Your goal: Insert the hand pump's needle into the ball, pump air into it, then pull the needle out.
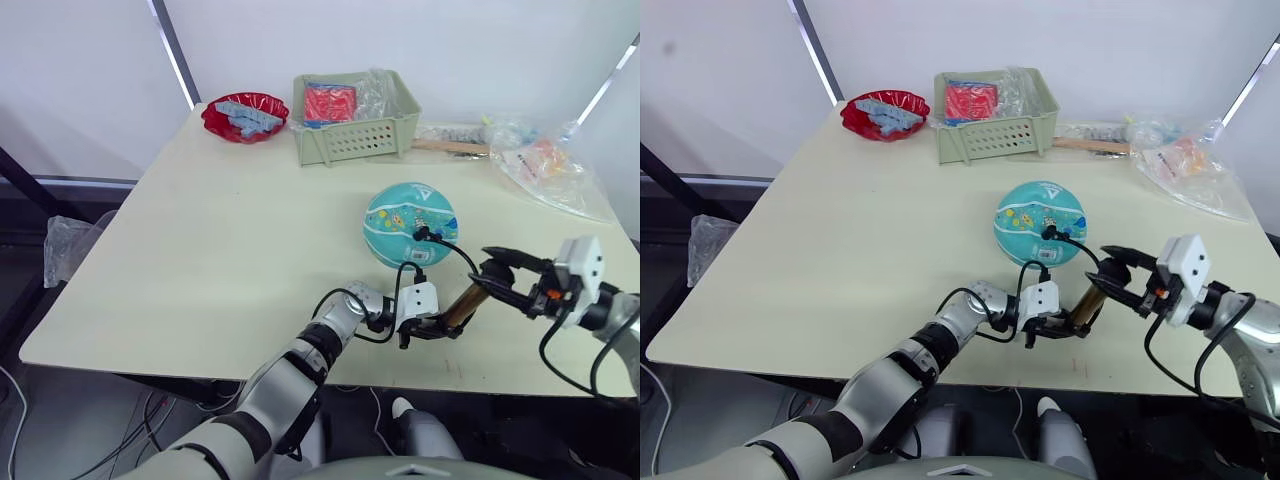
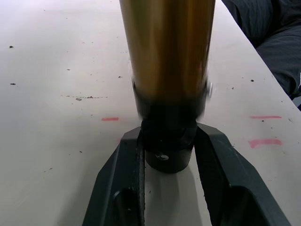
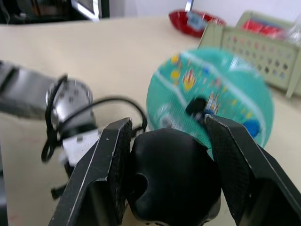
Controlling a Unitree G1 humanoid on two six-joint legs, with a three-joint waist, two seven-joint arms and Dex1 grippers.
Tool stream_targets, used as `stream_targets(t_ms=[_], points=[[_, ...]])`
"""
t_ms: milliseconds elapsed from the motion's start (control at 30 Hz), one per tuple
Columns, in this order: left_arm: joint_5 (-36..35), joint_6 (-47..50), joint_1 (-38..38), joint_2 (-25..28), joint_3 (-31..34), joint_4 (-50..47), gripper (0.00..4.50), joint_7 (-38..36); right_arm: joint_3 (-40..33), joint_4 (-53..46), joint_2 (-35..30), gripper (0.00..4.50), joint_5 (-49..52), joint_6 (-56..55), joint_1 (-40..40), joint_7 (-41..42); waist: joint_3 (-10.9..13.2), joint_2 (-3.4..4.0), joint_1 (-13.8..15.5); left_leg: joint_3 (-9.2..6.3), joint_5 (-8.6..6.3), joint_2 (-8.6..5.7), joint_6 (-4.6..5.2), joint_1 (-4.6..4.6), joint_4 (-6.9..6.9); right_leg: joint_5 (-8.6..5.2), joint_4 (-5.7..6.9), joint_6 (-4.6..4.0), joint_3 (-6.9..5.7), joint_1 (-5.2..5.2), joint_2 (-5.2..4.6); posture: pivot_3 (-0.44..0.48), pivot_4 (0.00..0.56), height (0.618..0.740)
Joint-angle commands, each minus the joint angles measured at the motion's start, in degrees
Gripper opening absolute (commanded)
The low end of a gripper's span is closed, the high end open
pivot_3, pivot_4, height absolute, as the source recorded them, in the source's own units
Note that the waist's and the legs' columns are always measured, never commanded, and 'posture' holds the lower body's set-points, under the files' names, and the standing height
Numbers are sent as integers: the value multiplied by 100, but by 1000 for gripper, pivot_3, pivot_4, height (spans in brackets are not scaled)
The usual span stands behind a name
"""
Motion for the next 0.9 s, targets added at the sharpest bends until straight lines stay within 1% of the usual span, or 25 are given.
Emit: stream_targets(t_ms=[33, 100, 200, 433, 533, 600, 700, 800, 900], points=[[536, 362, 240, 337, -320, 617, 1025, 19, 504, 354, 82, 1994, -208, 216, 332, 109, 0, 0, 1, 0, -1, 0, -1, 0, 0, 0, 0, 0, 0, 0, 0, 0, 150, 738], [536, 363, 225, 345, -321, 623, 1025, 15, 271, 244, 134, 1993, 61, 287, 222, 66, -1, -1, 0, 0, -4, 0, -7, 3, -6, 0, -1, -1, 0, 0, 0, 0, 150, 738], [550, 358, 214, 353, -336, 633, 1025, 5, -79, 73, -17, 1993, 365, 408, 18, 127, 5, 8, -2, 1, -4, -1, -8, 3, -9, -1, -2, -2, 1, -1, -3, 0, 150, 738], [554, 353, 208, 355, -325, 651, 1025, 3, -1024, -371, -547, 1994, 1350, 998, -405, 127, 64, 78, 4, 9, 7, -4, 12, -12, -11, -1, -4, -2, 3, -14, -5, 0, 150, 738], [559, 333, 236, 386, -323, 648, 1025, -18, -1609, -525, -773, 1994, 2078, 1506, -656, -76, 95, 104, 6, 12, 8, -5, 13, -16, -11, -1, -4, -1, 5, -17, -5, 0, 150, 738], [571, 319, 252, 401, -326, 650, 1025, -22, -1931, -566, -935, 1994, 2380, 1754, -772, -151, 108, 109, 9, 14, 8, -7, 13, -16, -11, 0, -4, -1, 6, -17, -5, 0, 150, 738], [576, 318, 246, 399, -321, 661, 1025, -18, -2124, -601, -1044, 1994, 2599, 1975, -847, -219, 112, 104, 12, 14, 8, -7, 14, -17, -11, 0, -5, -1, 4, -18, -3, 0, 150, 738], [581, 322, 230, 396, -322, 676, 1025, -15, -2526, -642, -1371, 1994, 3031, 2290, -1126, -348, 118, 108, 10, 18, 8, -9, 14, -19, -10, 0, -5, 0, 7, -17, -3, 0, 150, 738], [583, 320, 210, 387, -322, 696, 1025, -14, -2759, -613, -1649, 1993, 3311, 2535, -1407, -493, 125, 116, 13, 23, 9, -10, 14, -21, -9, 0, -4, 1, 10, -18, -3, 0, 150, 738]])
